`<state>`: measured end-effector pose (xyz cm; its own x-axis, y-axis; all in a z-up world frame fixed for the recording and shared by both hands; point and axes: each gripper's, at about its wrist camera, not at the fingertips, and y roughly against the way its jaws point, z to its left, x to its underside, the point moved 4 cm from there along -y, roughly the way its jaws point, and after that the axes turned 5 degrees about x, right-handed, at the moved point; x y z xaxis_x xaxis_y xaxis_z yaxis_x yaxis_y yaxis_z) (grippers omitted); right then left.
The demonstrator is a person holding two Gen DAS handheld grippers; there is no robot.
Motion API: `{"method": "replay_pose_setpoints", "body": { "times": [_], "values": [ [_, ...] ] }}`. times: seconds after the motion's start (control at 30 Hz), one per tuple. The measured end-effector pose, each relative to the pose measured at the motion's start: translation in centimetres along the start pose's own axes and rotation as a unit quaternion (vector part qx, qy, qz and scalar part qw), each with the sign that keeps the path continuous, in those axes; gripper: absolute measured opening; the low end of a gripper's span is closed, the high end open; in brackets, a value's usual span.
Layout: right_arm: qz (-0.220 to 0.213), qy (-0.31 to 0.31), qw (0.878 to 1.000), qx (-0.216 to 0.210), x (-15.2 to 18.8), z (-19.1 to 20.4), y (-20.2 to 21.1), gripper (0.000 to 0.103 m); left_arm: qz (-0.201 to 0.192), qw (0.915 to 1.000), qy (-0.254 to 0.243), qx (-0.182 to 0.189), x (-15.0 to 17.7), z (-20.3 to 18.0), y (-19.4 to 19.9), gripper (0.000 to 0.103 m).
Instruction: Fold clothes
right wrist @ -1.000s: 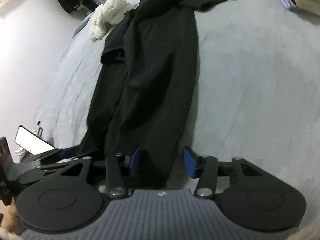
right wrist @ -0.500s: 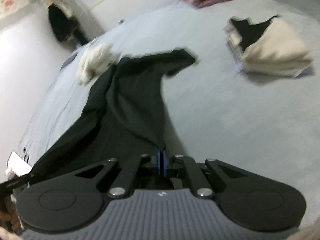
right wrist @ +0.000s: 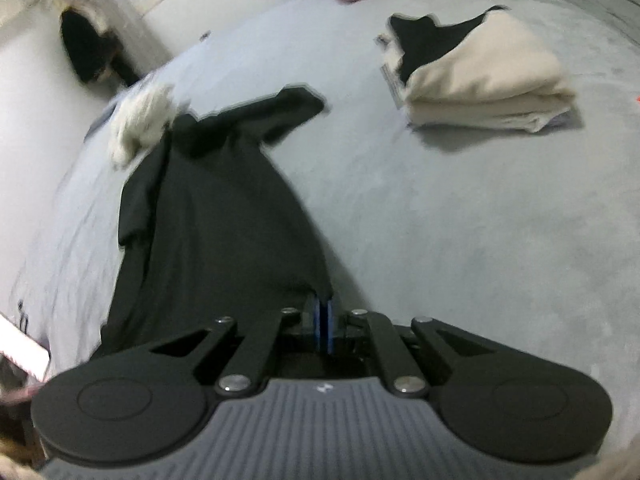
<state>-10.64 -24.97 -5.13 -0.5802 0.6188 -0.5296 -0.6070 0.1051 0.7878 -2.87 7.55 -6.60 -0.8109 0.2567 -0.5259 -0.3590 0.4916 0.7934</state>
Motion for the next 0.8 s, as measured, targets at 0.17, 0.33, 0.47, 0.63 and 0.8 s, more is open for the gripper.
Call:
{"method": "replay_pose_setpoints", "body": {
  "times": [0.17, 0.33, 0.47, 0.63, 0.8],
  "values": [
    [0.001, 0.031, 1.0, -0.004, -0.5, 1.5, -0.8, 0.014, -0.045, 0.9985, -0.031, -0.002, -1.9, -0.9, 0.3, 0.049],
    [-0.011, 0.058, 0.998, -0.024, -1.5, 4.6, -2.3, 0.051, -0.065, 0.9946, -0.08, 0.01, -4.4, -2.3, -0.9, 0.064],
    [-0.028, 0.103, 0.994, -0.038, -1.4, 8.5, -3.6, 0.054, -0.069, 0.991, -0.114, 0.013, -5.3, -3.0, -3.4, 0.063],
    [-0.047, 0.162, 0.985, -0.045, -0.9, 12.8, -6.3, 0.054, -0.085, 0.9841, -0.151, 0.038, -5.4, -3.4, -6.2, 0.061],
    [-0.046, 0.199, 0.979, 0.0, -0.4, 13.9, -9.7, 0.004, -0.121, 0.9674, -0.216, 0.051, -4.0, -4.0, -7.3, 0.103]
  ]
}}
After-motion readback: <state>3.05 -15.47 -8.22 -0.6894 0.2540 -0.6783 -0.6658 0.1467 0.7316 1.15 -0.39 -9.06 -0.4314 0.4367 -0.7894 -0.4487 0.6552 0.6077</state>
